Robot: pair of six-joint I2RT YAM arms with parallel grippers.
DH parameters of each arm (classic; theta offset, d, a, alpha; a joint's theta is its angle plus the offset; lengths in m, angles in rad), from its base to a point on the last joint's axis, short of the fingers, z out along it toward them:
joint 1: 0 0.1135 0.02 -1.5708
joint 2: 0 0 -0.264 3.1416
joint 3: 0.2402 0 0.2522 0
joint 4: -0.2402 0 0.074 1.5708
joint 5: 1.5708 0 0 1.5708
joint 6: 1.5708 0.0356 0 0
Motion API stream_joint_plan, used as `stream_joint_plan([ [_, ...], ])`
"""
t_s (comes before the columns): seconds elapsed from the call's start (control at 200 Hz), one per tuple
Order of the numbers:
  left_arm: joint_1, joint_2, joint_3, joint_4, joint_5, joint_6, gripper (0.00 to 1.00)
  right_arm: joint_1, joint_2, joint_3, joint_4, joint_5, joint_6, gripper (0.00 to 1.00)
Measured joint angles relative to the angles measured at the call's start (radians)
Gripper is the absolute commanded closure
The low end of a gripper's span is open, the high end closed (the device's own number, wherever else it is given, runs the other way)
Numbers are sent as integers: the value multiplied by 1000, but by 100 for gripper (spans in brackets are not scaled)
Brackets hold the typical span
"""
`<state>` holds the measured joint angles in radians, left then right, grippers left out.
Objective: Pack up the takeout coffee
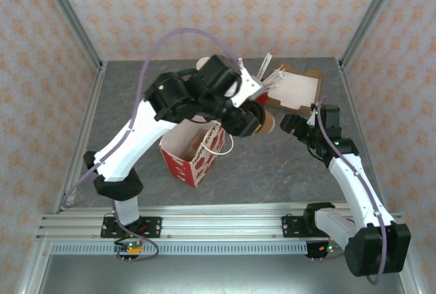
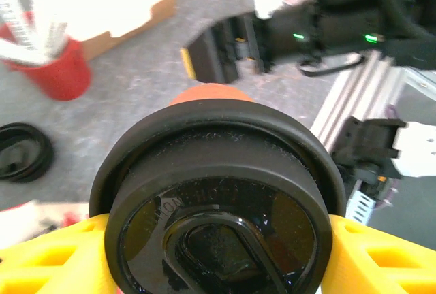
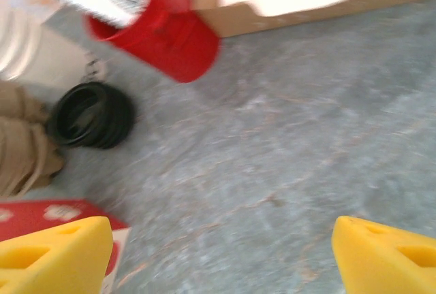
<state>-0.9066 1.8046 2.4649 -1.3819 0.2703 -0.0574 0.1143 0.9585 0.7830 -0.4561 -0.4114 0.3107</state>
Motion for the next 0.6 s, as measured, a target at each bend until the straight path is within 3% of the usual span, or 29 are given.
stream_joint_plan([
  [0.24,112,-146,-144,-48,-135,-40,46,315,-42,109,51,-58,-108,16],
  [0.601,177,-339,-330,-142,-252,-110,47,559,55,225,61,-174,-291,19],
])
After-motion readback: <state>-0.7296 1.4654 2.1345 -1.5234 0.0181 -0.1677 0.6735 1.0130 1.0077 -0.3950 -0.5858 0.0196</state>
